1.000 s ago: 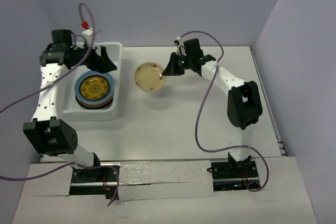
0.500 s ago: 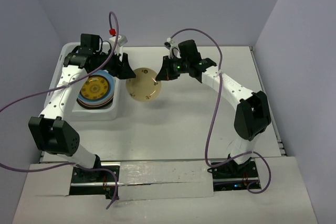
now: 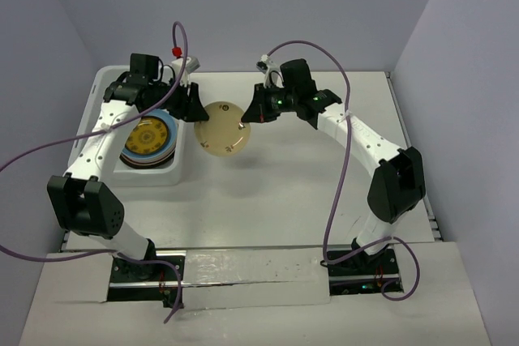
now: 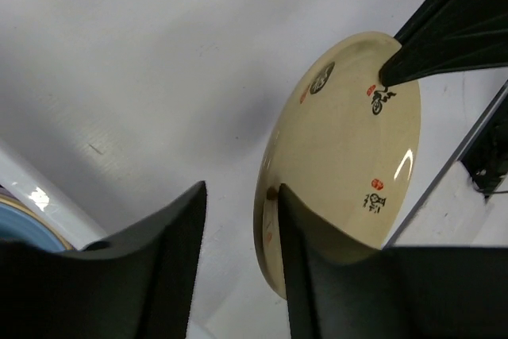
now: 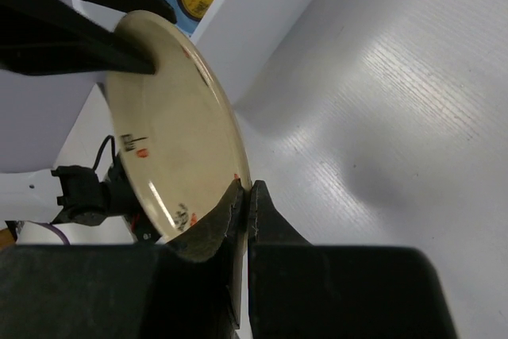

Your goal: Place the plates into the plastic bin on the countertop

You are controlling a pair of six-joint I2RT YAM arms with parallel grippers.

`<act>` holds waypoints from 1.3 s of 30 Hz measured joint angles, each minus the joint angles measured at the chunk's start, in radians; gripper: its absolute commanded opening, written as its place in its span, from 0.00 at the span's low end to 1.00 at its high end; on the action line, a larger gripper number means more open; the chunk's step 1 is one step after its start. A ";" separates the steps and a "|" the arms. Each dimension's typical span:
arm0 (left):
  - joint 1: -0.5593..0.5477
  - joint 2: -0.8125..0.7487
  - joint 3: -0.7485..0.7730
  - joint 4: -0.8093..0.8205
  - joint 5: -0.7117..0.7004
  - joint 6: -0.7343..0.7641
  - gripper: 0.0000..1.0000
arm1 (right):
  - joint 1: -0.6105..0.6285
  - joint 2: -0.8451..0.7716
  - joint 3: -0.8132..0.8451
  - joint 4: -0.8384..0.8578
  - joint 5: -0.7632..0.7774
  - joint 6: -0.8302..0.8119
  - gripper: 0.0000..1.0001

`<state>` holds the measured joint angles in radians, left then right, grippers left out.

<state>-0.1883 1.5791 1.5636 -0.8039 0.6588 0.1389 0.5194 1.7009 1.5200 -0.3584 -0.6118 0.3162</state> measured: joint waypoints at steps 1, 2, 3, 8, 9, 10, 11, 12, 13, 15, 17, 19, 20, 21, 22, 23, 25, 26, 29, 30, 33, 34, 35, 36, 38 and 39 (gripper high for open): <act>0.000 0.002 -0.001 0.000 0.001 -0.001 0.27 | 0.000 -0.001 0.000 0.000 0.000 0.001 0.00; 0.000 0.002 -0.002 0.001 0.001 -0.003 0.24 | 0.000 -0.002 0.000 0.000 0.001 0.001 0.00; 0.000 0.003 -0.003 0.001 0.004 -0.002 0.08 | 0.000 -0.002 0.000 0.000 0.003 0.000 0.00; 0.000 0.003 -0.009 0.003 0.035 -0.019 0.00 | 0.000 -0.002 -0.002 -0.007 0.016 -0.008 0.26; 0.001 0.003 -0.013 0.005 0.040 -0.021 0.00 | 0.000 -0.002 -0.002 -0.010 0.016 -0.008 0.49; 0.001 0.003 -0.018 0.007 0.045 -0.023 0.00 | 0.000 -0.002 -0.002 -0.014 0.016 -0.008 0.64; 0.006 0.003 -0.020 0.007 0.053 -0.022 0.00 | 0.000 -0.002 -0.002 -0.021 0.016 0.003 0.75; 0.013 0.003 -0.023 0.005 0.055 -0.021 0.00 | 0.000 -0.002 -0.001 -0.023 0.016 0.006 0.86; 0.020 0.003 -0.026 0.004 0.056 -0.019 0.00 | 0.000 -0.002 0.000 -0.023 0.016 0.008 0.97; 0.067 0.007 -0.025 -0.007 0.079 -0.008 0.00 | 0.000 -0.002 0.000 -0.023 0.019 0.017 1.00; 0.146 0.021 -0.009 -0.034 0.102 0.010 0.00 | -0.001 -0.002 0.000 -0.024 0.026 0.023 1.00; 0.249 0.048 0.026 -0.057 0.107 0.033 0.00 | -0.007 -0.002 0.000 -0.026 0.028 0.023 1.00; 0.302 0.064 0.045 -0.064 0.102 0.049 0.00 | -0.009 -0.002 0.000 -0.026 0.027 0.023 1.00; 0.350 0.080 0.064 -0.070 0.094 0.062 0.00 | -0.012 -0.002 0.000 -0.028 0.027 0.023 1.00; 0.395 0.095 0.079 -0.076 0.081 0.079 0.00 | -0.018 -0.002 0.000 -0.029 0.025 0.022 1.00; 0.435 0.108 0.091 -0.082 0.068 0.097 0.00 | -0.026 -0.002 0.000 -0.030 0.023 0.021 1.00; 0.498 0.131 0.099 -0.098 0.046 0.135 0.00 | -0.050 -0.002 0.000 -0.035 0.021 0.016 1.00; 0.524 0.142 0.100 -0.106 0.036 0.154 0.00 | -0.065 -0.002 0.000 -0.037 0.020 0.012 1.00; 0.572 0.183 0.100 -0.123 0.014 0.193 0.00 | -0.118 -0.002 -0.005 -0.047 0.021 -0.002 1.00; 0.582 0.199 0.099 -0.124 0.006 0.201 0.00 | -0.136 -0.003 -0.008 -0.048 0.021 -0.005 1.00; 0.596 0.246 0.099 -0.122 -0.016 0.215 0.00 | -0.180 -0.007 -0.023 -0.056 0.021 -0.017 1.00; 0.596 0.263 0.099 -0.121 -0.023 0.217 0.00 | -0.192 -0.009 -0.027 -0.061 0.022 -0.020 1.00; 0.596 0.278 0.099 -0.120 -0.029 0.218 0.00 | -0.204 -0.011 -0.032 -0.066 0.023 -0.024 1.00; 0.596 0.290 0.099 -0.119 -0.035 0.218 0.00 | -0.211 -0.014 -0.037 -0.069 0.023 -0.027 1.00; 0.595 0.314 0.099 -0.118 -0.049 0.218 0.07 | -0.223 -0.022 -0.045 -0.079 0.025 -0.034 1.00; 0.595 0.322 0.100 -0.115 -0.052 0.218 0.17 | -0.227 -0.027 -0.050 -0.081 0.026 -0.039 1.00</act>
<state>0.4068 1.9012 1.6631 -0.9193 0.6063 0.3571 0.2922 1.6736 1.4703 -0.4390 -0.5863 0.2769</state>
